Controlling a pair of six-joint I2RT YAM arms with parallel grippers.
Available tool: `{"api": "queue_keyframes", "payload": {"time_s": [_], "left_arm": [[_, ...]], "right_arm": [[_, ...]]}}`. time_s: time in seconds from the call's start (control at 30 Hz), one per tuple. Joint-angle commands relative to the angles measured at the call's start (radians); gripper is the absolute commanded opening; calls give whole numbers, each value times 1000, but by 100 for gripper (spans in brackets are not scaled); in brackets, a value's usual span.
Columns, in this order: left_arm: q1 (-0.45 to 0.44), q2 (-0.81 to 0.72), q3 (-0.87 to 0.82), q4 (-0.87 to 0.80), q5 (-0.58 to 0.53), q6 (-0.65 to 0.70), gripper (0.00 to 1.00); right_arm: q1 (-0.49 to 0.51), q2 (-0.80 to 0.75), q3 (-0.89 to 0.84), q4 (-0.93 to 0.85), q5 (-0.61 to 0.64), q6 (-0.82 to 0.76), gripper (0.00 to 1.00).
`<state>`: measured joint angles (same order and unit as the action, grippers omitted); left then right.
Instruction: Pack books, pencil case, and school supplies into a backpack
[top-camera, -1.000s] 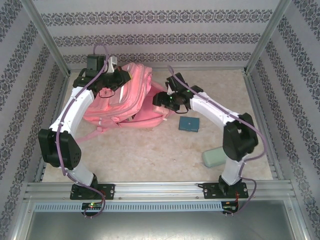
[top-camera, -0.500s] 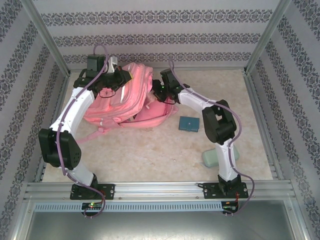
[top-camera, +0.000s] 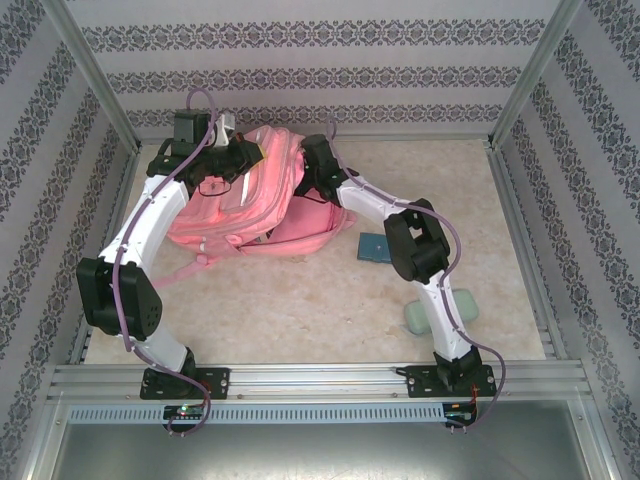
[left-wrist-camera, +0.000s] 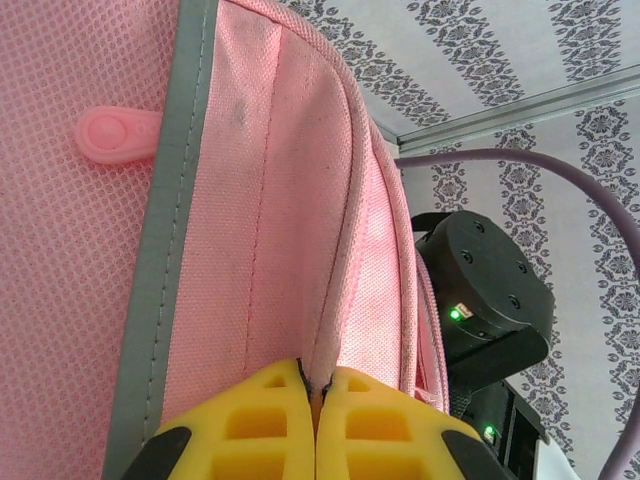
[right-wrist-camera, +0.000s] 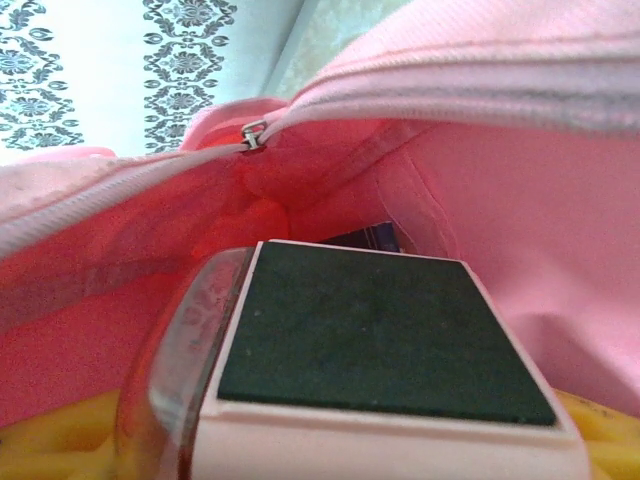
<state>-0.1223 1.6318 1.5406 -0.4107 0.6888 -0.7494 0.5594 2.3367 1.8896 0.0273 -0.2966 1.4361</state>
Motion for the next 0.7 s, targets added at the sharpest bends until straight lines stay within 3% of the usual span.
{"api": "queue_keyframes", "payload": {"time_s": [0.0,0.37,0.47,0.6,0.67], "left_arm": [[-5,-52,33,114,79,-7,0],[-5,-35,44,112,78,-2,0],[-5,-32,50,104,75,4,0],[-5,-27,55,104,76,3,0],[-5,-25,59,103,76,2,0]], "right_arm": [[13,-7,1,3,41,5,63],[5,-102,-99,-15,157,13,64],[4,-126,-83,-106,198,-23,65],[0,-112,-55,-185,187,-19,68],[4,-100,-44,-186,164,-21,75]]}}
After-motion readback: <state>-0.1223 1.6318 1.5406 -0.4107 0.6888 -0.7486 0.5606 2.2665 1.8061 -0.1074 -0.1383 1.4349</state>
